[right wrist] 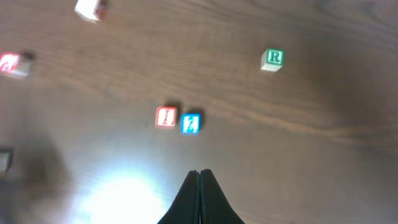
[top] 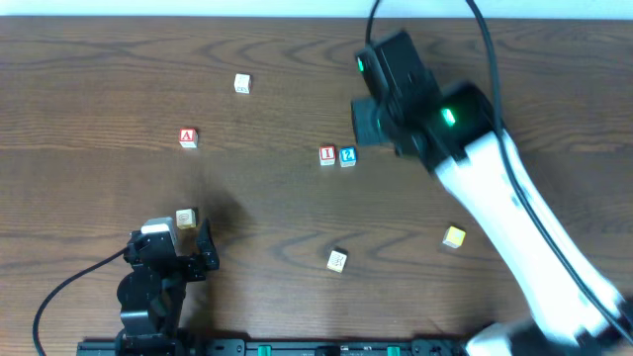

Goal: Spell out Ai2
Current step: 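Release the '2' block and retract the right gripper aside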

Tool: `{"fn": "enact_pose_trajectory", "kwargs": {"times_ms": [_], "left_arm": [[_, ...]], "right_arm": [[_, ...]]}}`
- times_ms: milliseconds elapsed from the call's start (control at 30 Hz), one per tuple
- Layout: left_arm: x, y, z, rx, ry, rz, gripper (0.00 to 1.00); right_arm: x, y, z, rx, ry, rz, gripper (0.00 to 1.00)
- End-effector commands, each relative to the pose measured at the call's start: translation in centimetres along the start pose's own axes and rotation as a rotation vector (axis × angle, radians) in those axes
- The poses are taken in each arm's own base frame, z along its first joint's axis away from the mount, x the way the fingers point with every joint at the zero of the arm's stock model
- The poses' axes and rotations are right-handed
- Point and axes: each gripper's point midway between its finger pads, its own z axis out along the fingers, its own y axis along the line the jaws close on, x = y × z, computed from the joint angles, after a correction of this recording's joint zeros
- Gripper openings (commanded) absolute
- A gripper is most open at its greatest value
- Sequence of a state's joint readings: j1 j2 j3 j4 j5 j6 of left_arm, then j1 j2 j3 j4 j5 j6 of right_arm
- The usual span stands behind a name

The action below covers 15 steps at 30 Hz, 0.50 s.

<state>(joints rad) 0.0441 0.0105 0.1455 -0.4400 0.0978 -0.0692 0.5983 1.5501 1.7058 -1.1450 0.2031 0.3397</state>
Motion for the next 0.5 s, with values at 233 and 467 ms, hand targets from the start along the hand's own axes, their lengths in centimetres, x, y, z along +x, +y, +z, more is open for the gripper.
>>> {"fn": "enact_pose_trajectory", "kwargs": {"times_ms": [233,467], "left_arm": [[0.7,0.1,0.3,-0.003,0.014,0.020,0.95],[0.6,0.4,0.3,-0.020,0.010,0.025,0.95]], "right_arm": [[11.8,-0.8,-3.9,-0.169,-0.029,-0.007,0.34],[14.3,-0.3,-5.4,-0.257,0.019,-0.012,0.54]]}}
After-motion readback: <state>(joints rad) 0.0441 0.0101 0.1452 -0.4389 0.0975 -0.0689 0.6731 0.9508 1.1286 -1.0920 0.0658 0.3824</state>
